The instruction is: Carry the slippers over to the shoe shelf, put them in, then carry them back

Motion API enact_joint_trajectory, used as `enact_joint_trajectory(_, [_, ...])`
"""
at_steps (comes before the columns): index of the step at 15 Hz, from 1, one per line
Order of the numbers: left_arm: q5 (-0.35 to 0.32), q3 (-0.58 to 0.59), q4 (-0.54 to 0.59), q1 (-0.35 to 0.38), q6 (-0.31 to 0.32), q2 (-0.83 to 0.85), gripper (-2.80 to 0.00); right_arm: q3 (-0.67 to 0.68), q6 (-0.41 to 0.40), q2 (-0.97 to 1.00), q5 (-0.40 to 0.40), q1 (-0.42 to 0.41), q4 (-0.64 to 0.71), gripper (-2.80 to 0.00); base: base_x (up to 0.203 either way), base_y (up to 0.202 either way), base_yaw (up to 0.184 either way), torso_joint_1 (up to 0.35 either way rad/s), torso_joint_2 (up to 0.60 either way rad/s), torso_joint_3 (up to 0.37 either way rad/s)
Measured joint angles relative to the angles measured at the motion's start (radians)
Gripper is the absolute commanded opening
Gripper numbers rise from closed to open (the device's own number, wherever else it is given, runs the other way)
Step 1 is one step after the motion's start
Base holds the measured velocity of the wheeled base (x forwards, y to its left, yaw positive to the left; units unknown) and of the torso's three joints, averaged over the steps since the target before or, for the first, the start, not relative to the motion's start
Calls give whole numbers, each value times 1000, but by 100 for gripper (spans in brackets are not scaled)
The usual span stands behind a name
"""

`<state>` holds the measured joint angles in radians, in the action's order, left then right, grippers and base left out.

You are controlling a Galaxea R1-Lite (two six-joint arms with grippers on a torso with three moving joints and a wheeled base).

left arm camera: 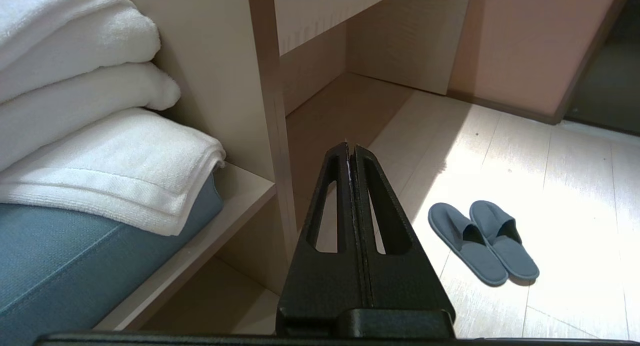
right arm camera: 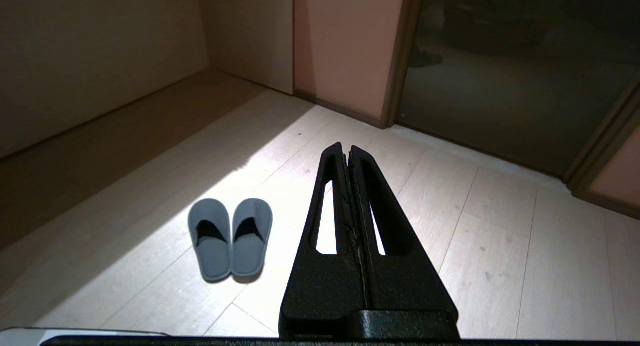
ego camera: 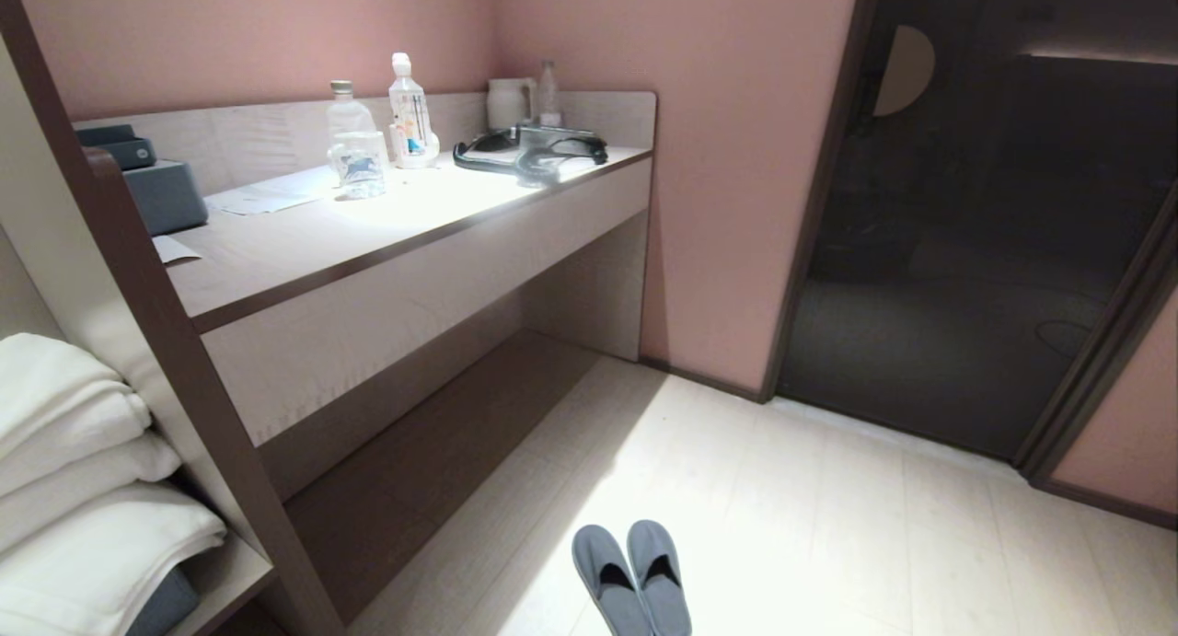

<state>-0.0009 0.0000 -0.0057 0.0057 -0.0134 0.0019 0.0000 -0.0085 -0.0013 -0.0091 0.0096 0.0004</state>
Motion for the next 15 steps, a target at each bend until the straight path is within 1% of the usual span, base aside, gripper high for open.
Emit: enact_joint_trajectory(15, [0, 0, 0, -1, -3, 0, -280, 0, -7, 0, 0, -1, 0, -280, 0, 0, 0, 0, 0, 0])
